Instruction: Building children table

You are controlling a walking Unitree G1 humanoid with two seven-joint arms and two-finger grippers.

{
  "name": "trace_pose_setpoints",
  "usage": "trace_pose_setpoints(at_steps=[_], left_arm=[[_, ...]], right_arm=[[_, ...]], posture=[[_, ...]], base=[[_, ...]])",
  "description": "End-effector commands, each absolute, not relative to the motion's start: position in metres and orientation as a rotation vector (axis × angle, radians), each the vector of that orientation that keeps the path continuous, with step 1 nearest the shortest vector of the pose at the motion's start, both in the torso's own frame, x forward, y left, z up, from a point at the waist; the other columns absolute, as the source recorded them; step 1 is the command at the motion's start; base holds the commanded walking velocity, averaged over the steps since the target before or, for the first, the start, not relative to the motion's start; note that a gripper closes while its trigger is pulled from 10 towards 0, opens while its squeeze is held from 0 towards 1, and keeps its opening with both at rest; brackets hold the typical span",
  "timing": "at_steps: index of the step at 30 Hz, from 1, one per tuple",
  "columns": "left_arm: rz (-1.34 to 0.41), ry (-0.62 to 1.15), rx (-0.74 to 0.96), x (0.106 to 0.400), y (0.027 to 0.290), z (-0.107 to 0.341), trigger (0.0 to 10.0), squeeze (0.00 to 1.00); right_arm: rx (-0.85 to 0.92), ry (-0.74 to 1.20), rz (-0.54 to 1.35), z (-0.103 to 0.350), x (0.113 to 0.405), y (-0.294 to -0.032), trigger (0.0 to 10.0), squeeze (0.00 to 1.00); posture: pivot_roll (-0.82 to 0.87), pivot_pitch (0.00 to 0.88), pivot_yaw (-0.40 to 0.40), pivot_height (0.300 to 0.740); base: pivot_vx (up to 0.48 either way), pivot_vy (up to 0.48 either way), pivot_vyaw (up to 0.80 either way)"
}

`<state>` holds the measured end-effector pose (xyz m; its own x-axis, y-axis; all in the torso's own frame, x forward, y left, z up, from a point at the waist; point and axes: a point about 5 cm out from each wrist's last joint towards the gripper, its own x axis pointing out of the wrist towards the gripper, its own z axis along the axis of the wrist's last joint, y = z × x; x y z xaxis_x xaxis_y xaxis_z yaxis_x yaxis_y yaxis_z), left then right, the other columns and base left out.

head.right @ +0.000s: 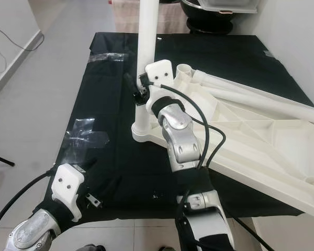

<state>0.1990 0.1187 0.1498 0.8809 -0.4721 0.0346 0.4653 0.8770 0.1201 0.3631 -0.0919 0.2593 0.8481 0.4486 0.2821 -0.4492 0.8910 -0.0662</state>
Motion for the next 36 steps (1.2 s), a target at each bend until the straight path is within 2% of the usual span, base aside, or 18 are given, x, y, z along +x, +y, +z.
trace_pose_setpoints(at_steps=[1,5,13,18,19,21,22,32,36], left_arm=[[-0.49,-0.061,0.106,0.196,0.117,0.15,10.0,0.0],[-0.492,-0.059,0.104,0.196,0.117,0.15,10.0,0.0],[-0.491,-0.055,0.105,0.194,0.117,0.15,10.0,0.0],[-0.491,-0.054,0.105,0.193,0.118,0.15,10.0,0.0],[-0.491,-0.053,0.106,0.192,0.118,0.151,10.0,0.0],[-0.491,-0.051,0.106,0.191,0.118,0.151,10.0,0.0],[-0.491,-0.051,0.106,0.191,0.119,0.151,10.0,0.0],[-0.495,-0.05,0.103,0.192,0.118,0.151,10.0,0.0],[-0.494,-0.05,0.102,0.193,0.118,0.151,10.0,0.0]], right_arm=[[0.036,-0.295,0.539,0.259,0.366,-0.092,10.0,0.0],[0.061,-0.306,0.623,0.262,0.372,-0.092,10.0,0.0],[0.049,-0.323,0.974,0.271,0.374,-0.09,10.0,0.0],[0.026,-0.327,1.026,0.273,0.375,-0.091,10.0,0.0],[0.02,-0.33,1.054,0.275,0.376,-0.091,5.5,0.0],[0.003,-0.34,1.101,0.278,0.376,-0.091,3.0,0.0],[-0.002,-0.341,1.118,0.278,0.376,-0.091,0.0,0.0],[-0.017,-0.337,1.184,0.269,0.37,-0.098,0.0,0.0],[-0.021,-0.327,1.079,0.253,0.359,-0.1,0.0,0.0]], posture=[[0.06,0.194,-0.059,0.74],[0.06,0.195,-0.059,0.74],[0.08,0.202,-0.055,0.74],[0.08,0.205,-0.054,0.74],[0.09,0.206,-0.053,0.74],[0.09,0.209,-0.051,0.74],[0.09,0.21,-0.05,0.74],[0.07,0.203,-0.05,0.74],[0.06,0.202,-0.053,0.74]], base=[[0.0,0.0,0.0],[0.0,0.0,0.0],[0.0,0.0,0.0],[0.0,0.0,0.0],[0.0,0.0,0.0],[0.0,0.0,0.0],[0.0,0.0,0.0],[0.0,0.0,0.0],[0.0,0.0,0.0]])
